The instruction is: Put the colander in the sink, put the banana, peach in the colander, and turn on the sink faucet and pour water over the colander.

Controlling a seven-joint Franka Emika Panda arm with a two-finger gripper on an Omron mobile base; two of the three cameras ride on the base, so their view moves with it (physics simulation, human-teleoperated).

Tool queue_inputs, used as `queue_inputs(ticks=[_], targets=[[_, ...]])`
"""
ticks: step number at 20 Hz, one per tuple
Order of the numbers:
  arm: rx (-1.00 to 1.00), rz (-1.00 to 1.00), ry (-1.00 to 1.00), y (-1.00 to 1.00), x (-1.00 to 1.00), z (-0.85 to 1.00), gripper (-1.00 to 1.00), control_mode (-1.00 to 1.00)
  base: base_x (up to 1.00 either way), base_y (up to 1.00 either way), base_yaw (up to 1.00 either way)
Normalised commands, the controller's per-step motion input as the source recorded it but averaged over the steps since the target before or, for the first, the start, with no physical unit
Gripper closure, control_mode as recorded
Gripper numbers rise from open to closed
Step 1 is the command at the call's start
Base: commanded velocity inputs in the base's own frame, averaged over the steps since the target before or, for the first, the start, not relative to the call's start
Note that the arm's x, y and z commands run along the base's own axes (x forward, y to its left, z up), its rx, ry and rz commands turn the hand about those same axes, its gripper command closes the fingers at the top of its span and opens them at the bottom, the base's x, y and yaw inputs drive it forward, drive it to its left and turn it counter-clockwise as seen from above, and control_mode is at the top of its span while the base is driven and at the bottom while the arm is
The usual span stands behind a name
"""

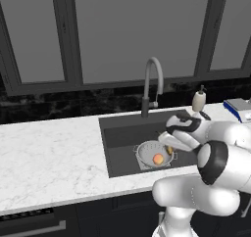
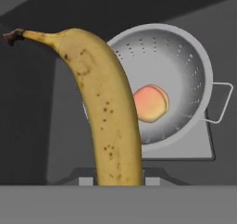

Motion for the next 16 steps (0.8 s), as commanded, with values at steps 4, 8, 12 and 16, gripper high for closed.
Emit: queue_inputs(ticks=[4,8,12,16], targets=[[0.0,0.0,0.0,0.12,0.17,-0.42,1.0,-1.0,0.0,0.0,0.0],[0.0,0.0,0.0,0.05,0.19,-0.42,1.0,-1.0,0.0,0.0,0.0],[0.0,0.0,0.0,0.01,0.14,-0.34,1.0,-1.0,0.0,0.0,0.0],[0.0,0.0,0.0,0.04,0.15,-0.23,1.0,-1.0,0.0,0.0,0.0]])
